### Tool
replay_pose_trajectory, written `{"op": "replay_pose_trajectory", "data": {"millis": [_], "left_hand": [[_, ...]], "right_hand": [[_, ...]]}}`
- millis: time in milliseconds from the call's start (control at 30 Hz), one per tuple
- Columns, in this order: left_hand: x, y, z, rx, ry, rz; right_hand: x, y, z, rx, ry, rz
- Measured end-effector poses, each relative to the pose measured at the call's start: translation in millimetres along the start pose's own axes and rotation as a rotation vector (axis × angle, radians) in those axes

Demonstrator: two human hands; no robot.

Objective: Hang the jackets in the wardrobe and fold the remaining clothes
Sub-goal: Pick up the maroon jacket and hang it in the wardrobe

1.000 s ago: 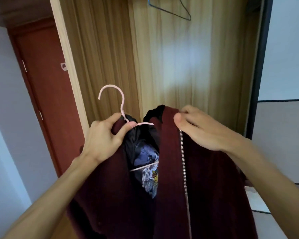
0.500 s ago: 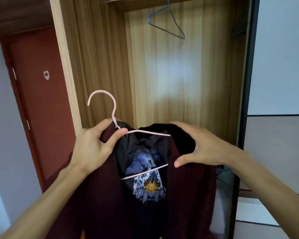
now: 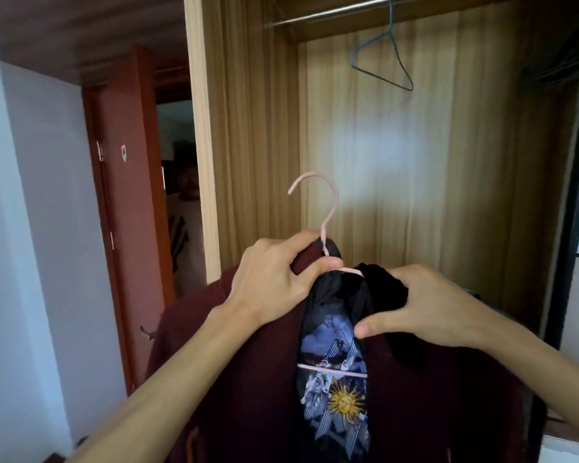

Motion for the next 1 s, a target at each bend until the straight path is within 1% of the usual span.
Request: {"op": "replay_pose_trajectory", "data": {"millis": [67,167,300,367,433,467,500,567,600,667,733,833,933,1000], "left_hand": [[-11,5,-1,0.004,-0.002,-0.062],[-36,3,-3,0.054,-0.008,-0.096],[-84,16,-6,0.204,0.001,-0.135],[-108,27,-6,0.303,0.017,-0.154],[-132,39,-5,0.393,0.034,-0.194],[-143,44,-4,0.416,0.051,-0.213],[-154,48,-3,0.430,0.065,-0.225],[-178,50,-4,0.439,0.066,-0.207],[-189,48,-5,0.446,0.056,-0.190],[-208,44,-8,0.484,0.043,-0.179],[-225,37,-10,0.515,0.030,-0.153],[-251,16,-16,0.589,-0.018,0.001],[-271,-8,-18,0.740,-0.056,0.124],[-287,-28,-22,0.748,-0.088,0.214]], "right_hand": [[0,-11,7,-0.042,0.013,-0.058],[4,-29,27,-0.190,0.049,-0.187],[12,-59,67,-0.342,0.084,-0.285],[15,-78,88,-0.372,0.130,-0.282],[8,-90,106,-0.331,0.176,-0.241],[4,-96,112,-0.300,0.210,-0.233],[-2,-99,116,-0.319,0.247,-0.216],[-17,-105,123,-0.518,0.291,-0.145],[-24,-108,124,-0.568,0.303,-0.116],[-47,-107,133,-0.480,0.297,-0.090],[-74,-105,140,-0.375,0.363,-0.081],[-119,-114,137,-0.206,0.459,-0.058],[-158,-112,132,-0.042,0.626,-0.151],[-186,-101,129,-0.065,0.646,-0.154]]}}
Point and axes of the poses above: each hand's wrist, its own x-axis away from the middle knuckle, its own z-axis out of the back of the hand, y = z × x, the point moved 1 cm from there along -x, towards the middle knuckle, and after that the axes turned 5 degrees about z, right-handed, at the moved point
